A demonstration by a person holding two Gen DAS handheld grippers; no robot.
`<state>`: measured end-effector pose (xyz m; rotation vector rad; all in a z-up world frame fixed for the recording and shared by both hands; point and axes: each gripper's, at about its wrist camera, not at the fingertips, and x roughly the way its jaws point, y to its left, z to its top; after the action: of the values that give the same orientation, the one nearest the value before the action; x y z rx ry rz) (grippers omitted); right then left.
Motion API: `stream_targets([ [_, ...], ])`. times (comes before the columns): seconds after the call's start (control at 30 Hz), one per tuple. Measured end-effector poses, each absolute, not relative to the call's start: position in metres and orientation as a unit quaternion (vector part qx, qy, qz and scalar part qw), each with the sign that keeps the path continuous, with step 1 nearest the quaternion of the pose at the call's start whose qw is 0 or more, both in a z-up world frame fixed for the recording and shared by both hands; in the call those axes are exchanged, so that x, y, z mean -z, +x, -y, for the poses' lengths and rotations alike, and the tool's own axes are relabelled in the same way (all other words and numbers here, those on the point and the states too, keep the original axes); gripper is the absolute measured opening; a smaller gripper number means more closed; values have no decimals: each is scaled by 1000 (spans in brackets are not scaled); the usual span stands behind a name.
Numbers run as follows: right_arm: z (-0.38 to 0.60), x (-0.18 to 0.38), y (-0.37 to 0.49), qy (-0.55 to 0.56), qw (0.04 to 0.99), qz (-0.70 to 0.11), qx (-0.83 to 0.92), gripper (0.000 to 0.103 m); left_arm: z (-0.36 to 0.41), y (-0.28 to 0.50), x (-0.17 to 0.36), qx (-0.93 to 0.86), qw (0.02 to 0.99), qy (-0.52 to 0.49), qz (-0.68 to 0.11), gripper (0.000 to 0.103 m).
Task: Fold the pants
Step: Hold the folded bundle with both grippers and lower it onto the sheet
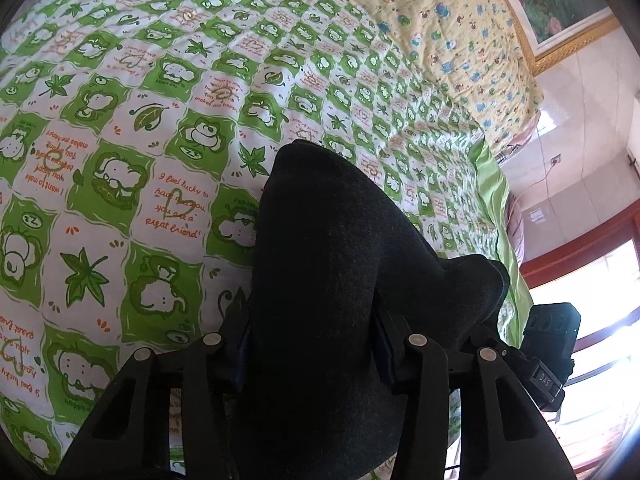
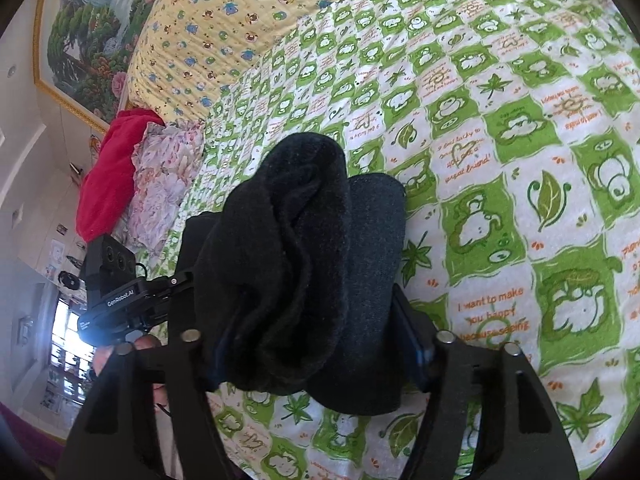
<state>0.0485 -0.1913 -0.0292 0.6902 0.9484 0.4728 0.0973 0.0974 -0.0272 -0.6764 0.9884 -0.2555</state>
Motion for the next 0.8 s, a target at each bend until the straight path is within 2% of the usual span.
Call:
stream_targets([
  [0.2, 191, 18, 46, 334, 804, -434, -232, 51, -94, 89, 8, 123, 832, -302, -448, 38],
  [0.5, 174, -6, 48, 326, 807, -420, -258, 49, -111, 65, -27, 109, 857, -290, -412, 37],
  [0.8, 135, -27, 78, 296, 809, -413, -296, 49, -158, 45, -40, 66, 868, -310, -382, 37],
])
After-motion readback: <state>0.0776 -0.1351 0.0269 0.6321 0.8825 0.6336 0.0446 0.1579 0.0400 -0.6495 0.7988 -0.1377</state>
